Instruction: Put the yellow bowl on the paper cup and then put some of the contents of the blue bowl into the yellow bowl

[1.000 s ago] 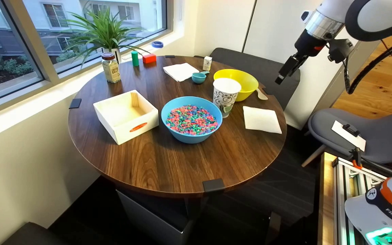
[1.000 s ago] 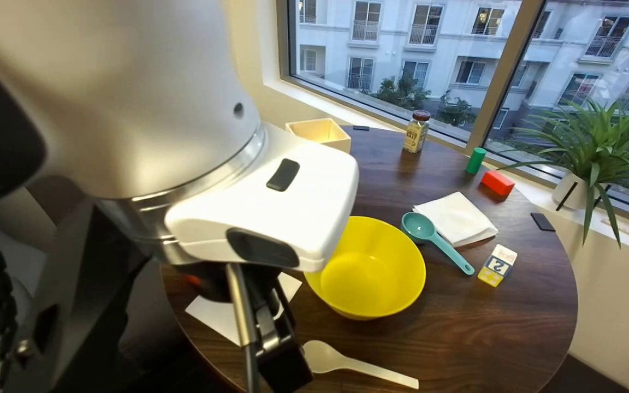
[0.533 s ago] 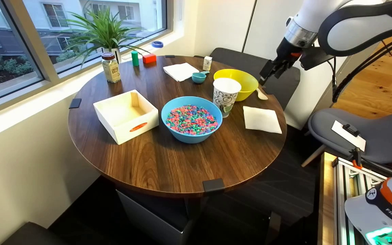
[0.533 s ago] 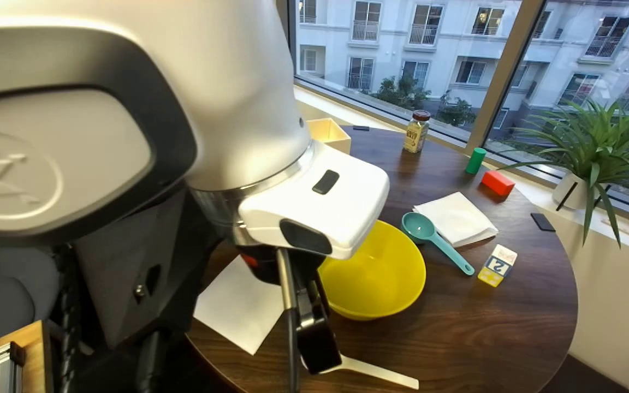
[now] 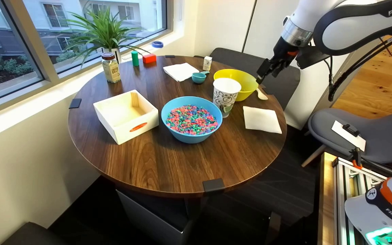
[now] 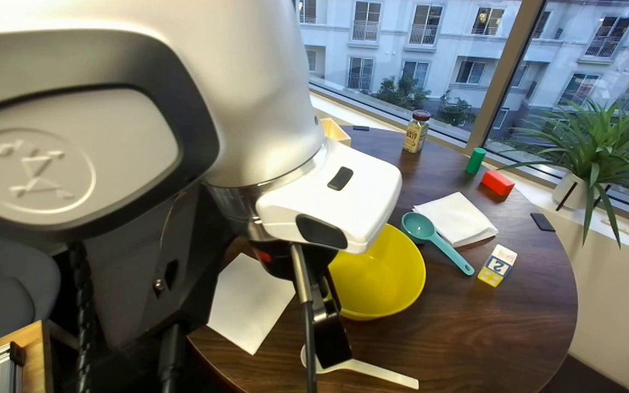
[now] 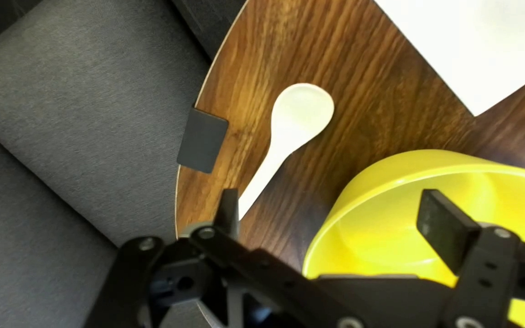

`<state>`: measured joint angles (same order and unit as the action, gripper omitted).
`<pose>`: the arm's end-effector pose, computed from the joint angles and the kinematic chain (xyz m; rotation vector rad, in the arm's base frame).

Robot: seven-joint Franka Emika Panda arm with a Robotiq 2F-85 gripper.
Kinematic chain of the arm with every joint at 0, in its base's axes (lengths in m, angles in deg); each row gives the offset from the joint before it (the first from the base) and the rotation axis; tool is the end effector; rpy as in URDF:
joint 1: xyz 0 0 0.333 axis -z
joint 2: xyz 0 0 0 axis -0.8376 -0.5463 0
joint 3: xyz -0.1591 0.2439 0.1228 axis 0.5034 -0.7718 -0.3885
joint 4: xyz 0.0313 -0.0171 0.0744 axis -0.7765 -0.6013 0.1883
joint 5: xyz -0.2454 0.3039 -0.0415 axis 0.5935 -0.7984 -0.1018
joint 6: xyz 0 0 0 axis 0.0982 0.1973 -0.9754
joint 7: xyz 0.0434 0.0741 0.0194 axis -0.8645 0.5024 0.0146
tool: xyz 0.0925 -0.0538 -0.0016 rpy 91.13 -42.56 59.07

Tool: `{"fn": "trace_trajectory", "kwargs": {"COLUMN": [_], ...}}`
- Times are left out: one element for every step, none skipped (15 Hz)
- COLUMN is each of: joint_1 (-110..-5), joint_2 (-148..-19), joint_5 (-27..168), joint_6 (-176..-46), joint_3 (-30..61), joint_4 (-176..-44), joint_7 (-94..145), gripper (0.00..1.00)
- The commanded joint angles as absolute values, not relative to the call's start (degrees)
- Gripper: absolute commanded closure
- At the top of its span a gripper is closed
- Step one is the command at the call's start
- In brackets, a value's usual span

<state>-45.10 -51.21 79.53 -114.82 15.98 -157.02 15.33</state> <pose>0.4517 -0.1311 0.4335 2.9212 -0.5855 0.3839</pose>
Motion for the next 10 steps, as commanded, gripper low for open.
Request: {"fn": "trace_trajectory", "kwargs": {"joint_1": [-45.27,-45.08,-44.91,-44.71,-44.7,-44.47,-44.38,-44.27,-44.36,-44.49], "joint_2": [-52.39,-52.75,-53.27,-53.7,-54.11,-54.54,-54.98,-55.58,-56.13,-56.79], "joint_5": [77.54,77.24,76.72,76.47,76.02,76.32,76.38,76.76,76.45,76.24], "joint_6": [-115.5,-115.51,-115.49,-115.57,-115.52,-115.79,-115.88,-116.02,-116.13,-116.46], "joint_3": [16.34,16.38,16.57,16.69,16.9,16.93,17.04,17.04,17.16,17.22], "joint_4": [-156.42,-156.19,-155.88,-155.72,-155.59,-155.5,-155.32,-154.94,-154.53,-154.04], "joint_7": [13.41,12.57,11.85,10.89,10.37,9.42,8.78,7.94,7.5,7.03], "gripper": [0.0,0.0,0.0,0.0,0.0,0.0,0.0,0.0,0.0,0.0]}}
